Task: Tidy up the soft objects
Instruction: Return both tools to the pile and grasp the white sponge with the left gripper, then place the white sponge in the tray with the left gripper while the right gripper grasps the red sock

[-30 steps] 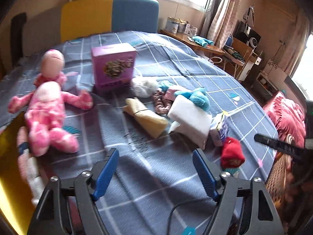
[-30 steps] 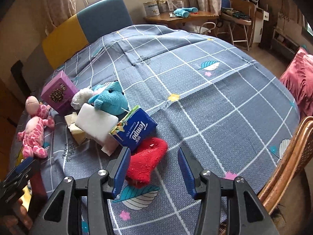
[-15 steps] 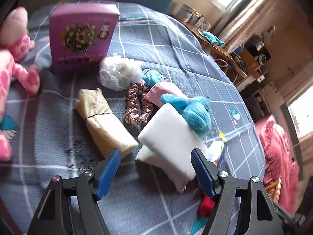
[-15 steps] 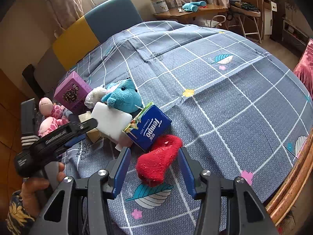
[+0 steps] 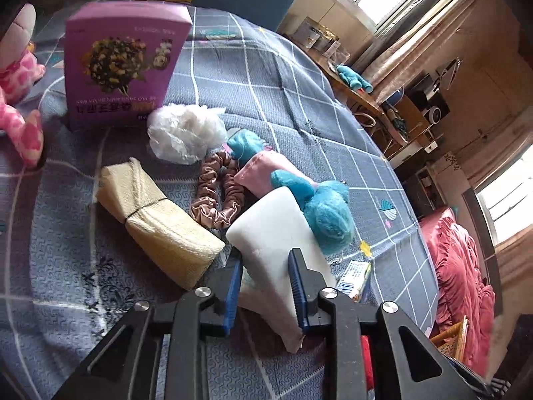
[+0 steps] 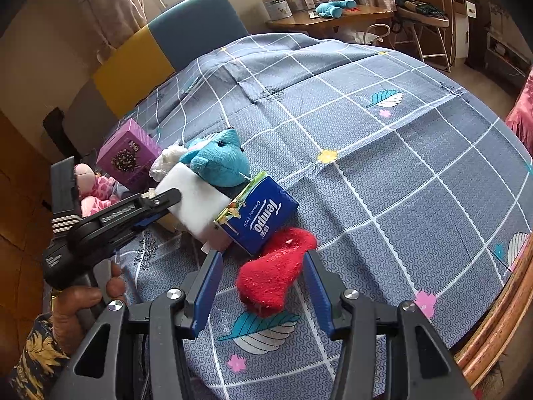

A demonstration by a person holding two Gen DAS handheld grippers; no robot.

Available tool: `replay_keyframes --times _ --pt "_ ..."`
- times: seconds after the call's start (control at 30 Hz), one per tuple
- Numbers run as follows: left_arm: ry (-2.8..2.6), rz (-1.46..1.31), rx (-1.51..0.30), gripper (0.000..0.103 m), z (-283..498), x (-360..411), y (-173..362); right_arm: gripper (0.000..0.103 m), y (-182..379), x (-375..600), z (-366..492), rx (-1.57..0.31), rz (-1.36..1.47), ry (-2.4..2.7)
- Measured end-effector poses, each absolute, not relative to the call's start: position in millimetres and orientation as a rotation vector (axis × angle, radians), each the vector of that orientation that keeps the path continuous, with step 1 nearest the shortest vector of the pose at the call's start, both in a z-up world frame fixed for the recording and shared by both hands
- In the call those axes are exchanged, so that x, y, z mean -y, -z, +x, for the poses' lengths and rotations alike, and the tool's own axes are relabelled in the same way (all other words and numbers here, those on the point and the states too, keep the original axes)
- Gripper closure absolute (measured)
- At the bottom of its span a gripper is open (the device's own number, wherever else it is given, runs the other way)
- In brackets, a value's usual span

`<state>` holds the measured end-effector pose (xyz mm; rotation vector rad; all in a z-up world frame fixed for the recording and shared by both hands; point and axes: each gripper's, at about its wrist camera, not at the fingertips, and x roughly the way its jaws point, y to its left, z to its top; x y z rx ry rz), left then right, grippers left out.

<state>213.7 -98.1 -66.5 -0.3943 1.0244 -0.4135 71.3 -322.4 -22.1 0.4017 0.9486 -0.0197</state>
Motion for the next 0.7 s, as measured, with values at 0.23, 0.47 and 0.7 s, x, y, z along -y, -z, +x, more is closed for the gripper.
replay_keyframes --times 0.23,0.47,0.7 --pt "0.433 -0.343 -0.987 0.079 190 73 43 0.052 23 321 72 -0.955 0.39 0.037" --pt "0.444 -0.282 -1.027 0.079 153 39 37 0.052 31 318 79 -1.043 0.37 0.071" --pt "0.434 -0.233 -1.001 0.079 125 11 22 0.039 47 310 92 -1.151 0.37 0.175"
